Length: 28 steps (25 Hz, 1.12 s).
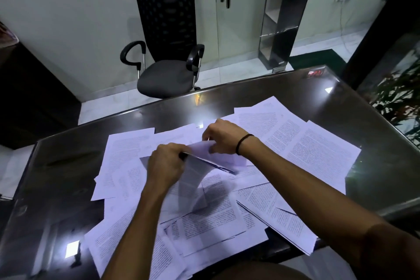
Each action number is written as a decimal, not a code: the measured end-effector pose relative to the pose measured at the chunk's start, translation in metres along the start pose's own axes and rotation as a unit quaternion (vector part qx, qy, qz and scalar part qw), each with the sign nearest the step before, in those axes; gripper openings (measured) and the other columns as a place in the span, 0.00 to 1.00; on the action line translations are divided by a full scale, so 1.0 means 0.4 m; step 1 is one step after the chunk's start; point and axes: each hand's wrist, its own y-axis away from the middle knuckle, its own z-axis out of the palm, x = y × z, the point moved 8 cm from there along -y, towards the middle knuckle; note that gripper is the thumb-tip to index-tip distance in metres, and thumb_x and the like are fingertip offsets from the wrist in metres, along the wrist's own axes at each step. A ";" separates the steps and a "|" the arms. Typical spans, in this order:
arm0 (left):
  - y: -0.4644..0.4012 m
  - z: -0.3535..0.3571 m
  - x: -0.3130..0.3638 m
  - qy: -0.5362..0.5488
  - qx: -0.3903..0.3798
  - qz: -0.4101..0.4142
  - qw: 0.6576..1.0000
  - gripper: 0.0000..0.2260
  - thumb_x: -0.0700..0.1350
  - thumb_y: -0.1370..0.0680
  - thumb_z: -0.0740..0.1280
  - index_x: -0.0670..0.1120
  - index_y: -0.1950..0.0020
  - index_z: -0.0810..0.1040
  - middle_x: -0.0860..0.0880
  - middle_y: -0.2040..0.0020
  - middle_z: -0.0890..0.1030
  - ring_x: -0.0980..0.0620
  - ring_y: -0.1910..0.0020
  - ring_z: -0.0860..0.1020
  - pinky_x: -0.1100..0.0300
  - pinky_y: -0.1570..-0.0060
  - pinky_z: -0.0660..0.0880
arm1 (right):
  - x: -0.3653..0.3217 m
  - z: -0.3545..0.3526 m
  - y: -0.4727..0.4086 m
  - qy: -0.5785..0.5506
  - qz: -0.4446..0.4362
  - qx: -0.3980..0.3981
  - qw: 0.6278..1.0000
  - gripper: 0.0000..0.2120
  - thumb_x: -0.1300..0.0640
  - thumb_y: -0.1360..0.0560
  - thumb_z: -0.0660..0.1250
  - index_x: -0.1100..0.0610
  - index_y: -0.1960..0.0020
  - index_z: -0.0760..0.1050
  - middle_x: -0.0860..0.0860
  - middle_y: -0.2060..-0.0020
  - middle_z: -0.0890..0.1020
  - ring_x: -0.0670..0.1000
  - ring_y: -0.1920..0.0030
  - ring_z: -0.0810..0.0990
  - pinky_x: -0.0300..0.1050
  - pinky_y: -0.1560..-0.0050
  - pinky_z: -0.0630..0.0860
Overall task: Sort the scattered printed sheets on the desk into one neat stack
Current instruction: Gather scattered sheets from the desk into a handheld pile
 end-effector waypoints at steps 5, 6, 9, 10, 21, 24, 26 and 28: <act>0.003 0.044 0.004 -0.022 -0.045 -0.012 0.999 0.14 0.43 0.22 0.71 0.59 0.42 0.86 0.50 0.51 0.87 0.46 0.56 0.82 0.59 0.60 0.75 | -0.023 0.023 -0.002 -0.066 -0.028 -0.011 0.997 0.11 0.51 0.31 0.66 0.57 0.65 0.81 0.54 0.72 0.80 0.57 0.67 0.77 0.48 0.66 0.76; 0.002 0.040 0.001 -0.003 -0.032 -0.016 0.999 0.13 0.42 0.22 0.71 0.57 0.43 0.87 0.49 0.51 0.87 0.46 0.56 0.82 0.59 0.60 0.75 | -0.023 0.010 -0.001 -0.109 -0.024 0.021 0.994 0.09 0.50 0.29 0.68 0.55 0.63 0.82 0.52 0.70 0.81 0.55 0.65 0.78 0.45 0.64 0.75; -0.013 0.002 -0.094 0.112 0.022 -0.073 0.991 0.08 0.40 0.25 0.74 0.50 0.50 0.88 0.47 0.56 0.87 0.42 0.54 0.83 0.61 0.57 0.75 | 0.119 -0.041 0.047 -0.336 0.123 0.217 0.908 0.12 0.44 0.26 0.71 0.52 0.55 0.84 0.47 0.58 0.85 0.46 0.56 0.81 0.38 0.56 0.74; -0.015 -0.009 -0.127 0.156 0.025 -0.098 0.983 0.06 0.40 0.25 0.75 0.48 0.50 0.88 0.47 0.57 0.87 0.43 0.54 0.83 0.62 0.58 0.74 | 0.172 -0.028 0.073 -0.470 0.199 0.244 0.824 0.16 0.39 0.25 0.67 0.52 0.52 0.82 0.48 0.54 0.84 0.47 0.53 0.81 0.39 0.54 0.73; 0.012 0.147 -0.166 0.378 -0.074 -0.266 0.884 0.32 0.57 0.26 0.74 0.53 0.25 0.68 0.46 0.29 0.75 0.39 0.34 0.76 0.36 0.35 0.74 | 0.216 0.259 0.158 -0.674 0.182 0.079 0.712 0.19 0.59 0.23 0.71 0.59 0.33 0.76 0.53 0.40 0.83 0.53 0.41 0.82 0.48 0.41 0.79; 0.034 0.260 -0.104 0.464 -0.139 -0.268 0.833 0.24 0.53 0.25 0.72 0.49 0.30 0.75 0.47 0.35 0.81 0.40 0.35 0.78 0.42 0.35 0.75 | 0.251 0.288 0.195 -0.692 0.201 0.067 0.690 0.21 0.60 0.23 0.70 0.59 0.31 0.73 0.54 0.38 0.81 0.54 0.39 0.81 0.47 0.39 0.78; 0.042 0.327 -0.025 0.483 -0.166 -0.259 0.820 0.17 0.43 0.20 0.70 0.47 0.31 0.76 0.47 0.39 0.82 0.43 0.39 0.80 0.43 0.34 0.74 | 0.296 0.324 0.236 -0.694 0.235 0.054 0.678 0.21 0.61 0.24 0.71 0.59 0.32 0.74 0.54 0.39 0.82 0.55 0.40 0.81 0.50 0.38 0.78; 0.045 0.379 0.018 0.461 -0.166 -0.272 0.828 0.15 0.39 0.19 0.68 0.44 0.32 0.78 0.45 0.41 0.83 0.45 0.44 0.81 0.43 0.37 0.76 | 0.363 0.348 0.290 -0.671 0.295 0.065 0.677 0.18 0.60 0.26 0.74 0.59 0.36 0.78 0.55 0.43 0.84 0.55 0.44 0.83 0.51 0.40 0.79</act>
